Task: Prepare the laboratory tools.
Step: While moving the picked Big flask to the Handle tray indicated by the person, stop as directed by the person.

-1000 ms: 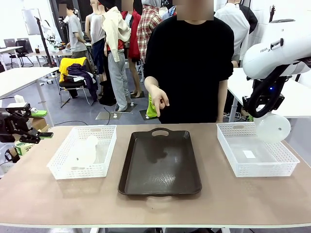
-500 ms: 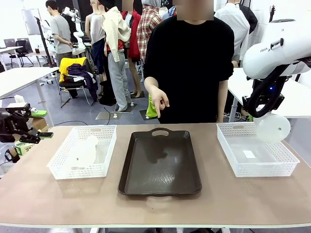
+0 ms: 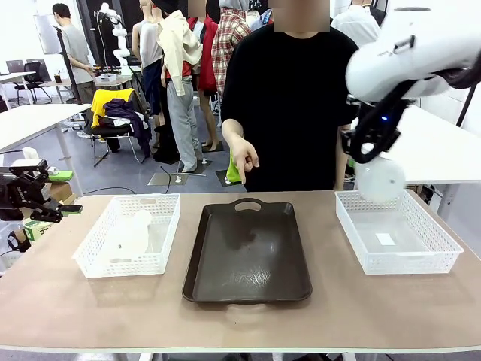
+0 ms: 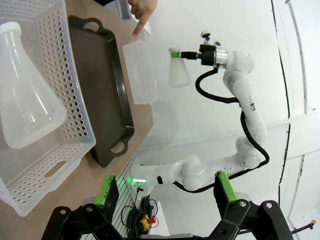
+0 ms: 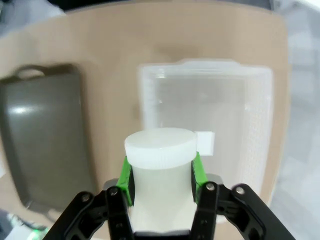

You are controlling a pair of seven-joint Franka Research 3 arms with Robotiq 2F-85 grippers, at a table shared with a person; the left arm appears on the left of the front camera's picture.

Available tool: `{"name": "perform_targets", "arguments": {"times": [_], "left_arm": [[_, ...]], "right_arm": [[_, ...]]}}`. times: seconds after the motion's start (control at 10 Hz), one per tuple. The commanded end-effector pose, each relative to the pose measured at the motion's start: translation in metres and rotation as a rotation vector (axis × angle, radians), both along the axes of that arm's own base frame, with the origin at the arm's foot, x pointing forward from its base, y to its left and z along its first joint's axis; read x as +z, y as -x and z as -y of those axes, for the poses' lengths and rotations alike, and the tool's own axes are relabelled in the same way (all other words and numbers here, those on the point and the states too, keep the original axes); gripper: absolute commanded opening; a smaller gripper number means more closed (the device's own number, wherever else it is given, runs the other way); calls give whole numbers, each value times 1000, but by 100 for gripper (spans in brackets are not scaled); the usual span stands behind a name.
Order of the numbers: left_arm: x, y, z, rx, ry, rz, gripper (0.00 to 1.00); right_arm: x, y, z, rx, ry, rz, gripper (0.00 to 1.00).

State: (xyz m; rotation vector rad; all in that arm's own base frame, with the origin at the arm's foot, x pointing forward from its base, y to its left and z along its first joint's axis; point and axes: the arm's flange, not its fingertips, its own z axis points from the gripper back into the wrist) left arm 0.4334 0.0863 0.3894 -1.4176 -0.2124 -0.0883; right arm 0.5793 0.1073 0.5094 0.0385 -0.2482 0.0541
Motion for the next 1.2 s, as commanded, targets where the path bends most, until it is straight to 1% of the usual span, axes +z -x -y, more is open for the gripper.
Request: {"name": "perform_targets", "arguments": {"times": [0.0,0.2,0.3,0.5,0.6,0.7,0.8,0.9,1.0,1.1], "left_arm": [[3,0,-1,7,3,-6,100],[3,0,-1,7,3,-6,100],[3,0,-1,7,3,-6,100],[3,0,-1,7,3,-6,100],[3,0,-1,7,3,-6,100],[3,0,-1,7,3,-6,100],[3,0,-1,7,3,-6,100],[3,0,-1,7,3,-6,100],[3,0,-1,7,3,-6,100],[3,0,-1,7,3,-6,100]], "right_arm": [[8,-30,-47,99,-39,-13,0],[6,-49,-101,201,-95,-46,0],[-3,-55,-132,251,-98,-65,0],[-31,-57,-187,372,-104,-62,0],[-44,-56,-207,414,-103,-63,0],[-57,-58,-219,436,-118,-90,0],[-74,-58,-230,444,-124,-139,0],[-85,-58,-233,447,-112,-154,0],[-92,-59,-233,453,-109,-159,0],[-95,-58,-231,453,-122,-181,0]]}}
